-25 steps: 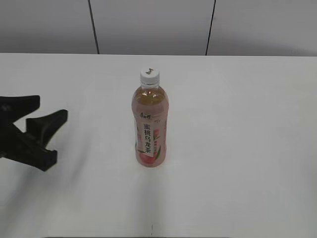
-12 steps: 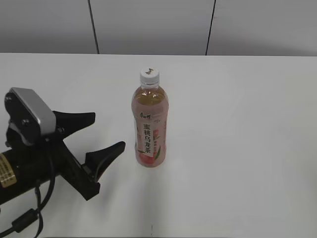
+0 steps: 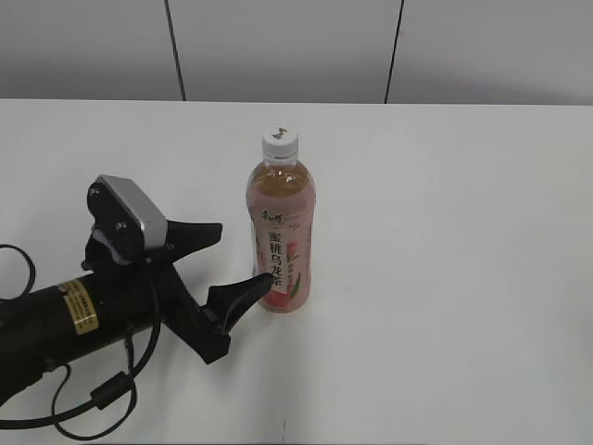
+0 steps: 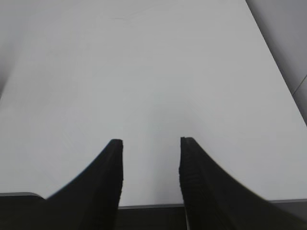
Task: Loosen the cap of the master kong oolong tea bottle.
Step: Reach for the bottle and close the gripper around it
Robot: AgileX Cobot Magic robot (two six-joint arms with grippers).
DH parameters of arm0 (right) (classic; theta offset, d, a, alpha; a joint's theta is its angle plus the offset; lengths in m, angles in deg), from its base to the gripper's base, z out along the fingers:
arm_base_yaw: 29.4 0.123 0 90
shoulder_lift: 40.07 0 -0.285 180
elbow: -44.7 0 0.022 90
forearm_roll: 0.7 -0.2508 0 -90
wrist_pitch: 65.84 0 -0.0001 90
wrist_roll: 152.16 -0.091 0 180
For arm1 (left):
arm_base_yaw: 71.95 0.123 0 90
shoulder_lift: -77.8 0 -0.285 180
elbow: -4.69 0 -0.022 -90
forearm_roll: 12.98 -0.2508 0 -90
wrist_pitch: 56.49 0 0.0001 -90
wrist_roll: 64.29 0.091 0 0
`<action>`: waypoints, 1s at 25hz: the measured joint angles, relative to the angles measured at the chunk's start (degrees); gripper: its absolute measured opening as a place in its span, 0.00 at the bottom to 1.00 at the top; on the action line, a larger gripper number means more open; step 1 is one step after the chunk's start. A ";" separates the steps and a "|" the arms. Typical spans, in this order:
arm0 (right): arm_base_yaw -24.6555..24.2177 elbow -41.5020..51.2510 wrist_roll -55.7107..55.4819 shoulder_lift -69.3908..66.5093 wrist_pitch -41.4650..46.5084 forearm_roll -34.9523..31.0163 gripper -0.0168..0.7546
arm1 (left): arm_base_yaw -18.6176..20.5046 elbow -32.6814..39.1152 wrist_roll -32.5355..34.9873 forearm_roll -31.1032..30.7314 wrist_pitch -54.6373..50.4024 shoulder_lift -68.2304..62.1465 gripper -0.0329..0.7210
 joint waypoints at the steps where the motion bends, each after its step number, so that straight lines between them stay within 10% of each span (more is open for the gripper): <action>1: 0.00 0.00 0.00 0.00 0.00 0.00 0.41 | 0.00 -0.76 -0.14 -0.41 0.06 0.00 0.79; 16: 0.00 0.00 -0.36 0.00 0.00 0.00 0.41 | 0.00 -14.58 -7.66 -9.78 -2.78 -1.56 0.80; 25: 0.00 -0.98 -0.36 -5.27 -2.53 -3.96 0.41 | 0.00 -15.11 -8.56 -12.70 -3.71 -1.95 0.64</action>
